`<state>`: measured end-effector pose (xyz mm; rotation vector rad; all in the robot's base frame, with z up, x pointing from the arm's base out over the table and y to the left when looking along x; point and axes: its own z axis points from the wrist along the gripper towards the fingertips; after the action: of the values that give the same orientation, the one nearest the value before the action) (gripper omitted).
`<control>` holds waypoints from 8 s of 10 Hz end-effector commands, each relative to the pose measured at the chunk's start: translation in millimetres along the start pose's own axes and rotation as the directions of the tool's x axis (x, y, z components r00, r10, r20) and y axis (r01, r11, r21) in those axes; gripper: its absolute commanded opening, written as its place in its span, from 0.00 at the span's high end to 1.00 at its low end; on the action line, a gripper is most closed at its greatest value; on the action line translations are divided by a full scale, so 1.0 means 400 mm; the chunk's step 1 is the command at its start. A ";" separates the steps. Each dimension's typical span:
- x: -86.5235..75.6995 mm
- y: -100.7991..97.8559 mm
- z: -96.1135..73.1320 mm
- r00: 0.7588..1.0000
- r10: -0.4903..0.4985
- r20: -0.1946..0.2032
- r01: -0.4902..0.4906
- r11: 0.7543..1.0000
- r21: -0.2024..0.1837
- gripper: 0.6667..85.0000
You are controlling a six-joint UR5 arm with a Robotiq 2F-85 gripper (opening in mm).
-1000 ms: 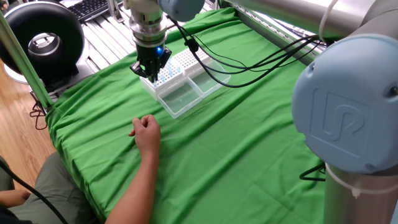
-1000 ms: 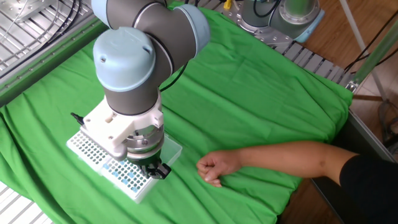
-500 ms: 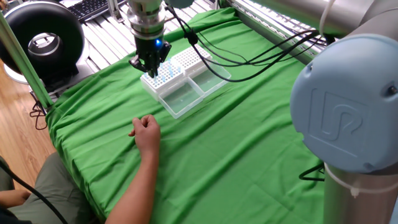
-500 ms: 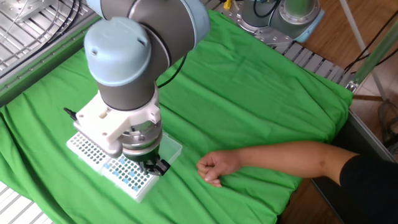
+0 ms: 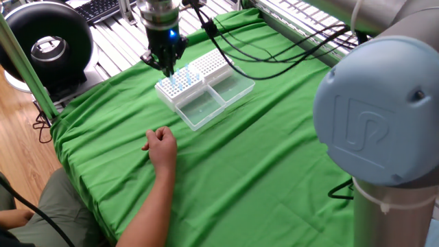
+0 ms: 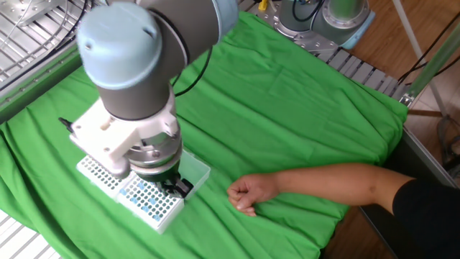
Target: Insert a medium pipette tip into the holder for medium pipette tips
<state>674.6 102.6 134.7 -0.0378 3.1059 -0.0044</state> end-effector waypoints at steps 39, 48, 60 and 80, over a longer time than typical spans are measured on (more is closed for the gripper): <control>-0.017 -0.458 0.035 0.972 -0.192 0.133 0.198 0.980 -0.031 1.00; 0.002 -0.459 0.056 0.971 -0.193 0.143 0.199 0.979 -0.033 1.00; 0.008 -0.451 0.076 0.957 -0.256 0.137 0.264 0.964 -0.041 0.85; -0.133 0.078 0.037 0.984 0.170 0.049 -0.165 0.982 -0.086 0.73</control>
<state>713.6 89.0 121.3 0.0829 3.0546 0.0842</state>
